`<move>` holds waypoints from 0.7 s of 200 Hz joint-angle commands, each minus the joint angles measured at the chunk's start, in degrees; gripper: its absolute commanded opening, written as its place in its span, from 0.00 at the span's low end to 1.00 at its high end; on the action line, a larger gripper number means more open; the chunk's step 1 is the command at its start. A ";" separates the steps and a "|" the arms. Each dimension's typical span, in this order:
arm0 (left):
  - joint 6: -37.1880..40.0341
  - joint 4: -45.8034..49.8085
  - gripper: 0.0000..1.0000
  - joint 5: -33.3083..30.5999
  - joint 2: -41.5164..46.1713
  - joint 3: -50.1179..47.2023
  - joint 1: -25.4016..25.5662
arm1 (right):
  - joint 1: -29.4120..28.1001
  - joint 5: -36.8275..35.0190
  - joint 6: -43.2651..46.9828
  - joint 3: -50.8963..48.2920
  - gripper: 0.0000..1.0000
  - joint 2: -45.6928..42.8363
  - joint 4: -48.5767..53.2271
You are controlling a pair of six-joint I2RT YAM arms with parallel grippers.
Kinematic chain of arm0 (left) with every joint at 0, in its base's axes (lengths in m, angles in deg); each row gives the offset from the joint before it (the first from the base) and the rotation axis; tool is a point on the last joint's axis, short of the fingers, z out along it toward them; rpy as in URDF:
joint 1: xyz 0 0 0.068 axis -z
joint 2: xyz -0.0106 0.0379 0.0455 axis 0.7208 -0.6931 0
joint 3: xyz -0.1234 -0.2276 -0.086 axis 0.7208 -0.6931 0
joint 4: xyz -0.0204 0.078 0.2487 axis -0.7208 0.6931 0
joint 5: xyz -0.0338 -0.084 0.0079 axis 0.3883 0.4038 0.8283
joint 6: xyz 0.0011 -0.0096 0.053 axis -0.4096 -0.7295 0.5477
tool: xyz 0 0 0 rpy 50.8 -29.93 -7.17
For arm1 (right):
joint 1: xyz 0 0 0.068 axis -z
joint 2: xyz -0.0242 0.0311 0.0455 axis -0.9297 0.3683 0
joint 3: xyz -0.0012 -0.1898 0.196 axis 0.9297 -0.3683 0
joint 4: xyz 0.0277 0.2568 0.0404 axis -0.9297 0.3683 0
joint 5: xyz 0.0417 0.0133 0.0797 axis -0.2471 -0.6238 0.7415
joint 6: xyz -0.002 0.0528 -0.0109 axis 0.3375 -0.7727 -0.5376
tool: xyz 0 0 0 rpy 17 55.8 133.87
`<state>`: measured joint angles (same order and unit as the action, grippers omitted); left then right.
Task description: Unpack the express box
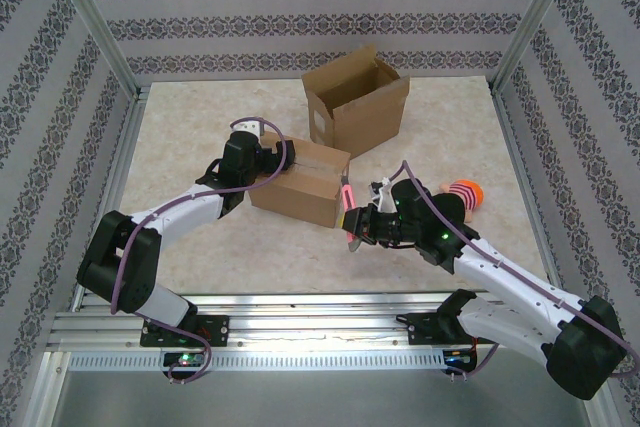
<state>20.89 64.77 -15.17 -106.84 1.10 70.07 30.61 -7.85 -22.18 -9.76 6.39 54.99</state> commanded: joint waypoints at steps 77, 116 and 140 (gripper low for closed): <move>-3.98 15.91 1.00 4.24 -10.08 -5.95 1.24 | -4.20 6.80 -1.25 -2.33 0.00 -0.19 0.98; -3.99 15.98 1.00 4.18 -10.22 -5.95 1.26 | -5.20 6.45 -1.44 -2.06 0.00 -0.52 0.72; -3.99 16.10 1.00 4.08 -10.41 -5.90 1.21 | -5.39 6.60 -2.07 -2.24 0.00 -1.27 0.24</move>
<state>20.91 63.04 -15.39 -108.02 1.54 70.07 27.72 -8.44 -23.62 -10.90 5.66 54.09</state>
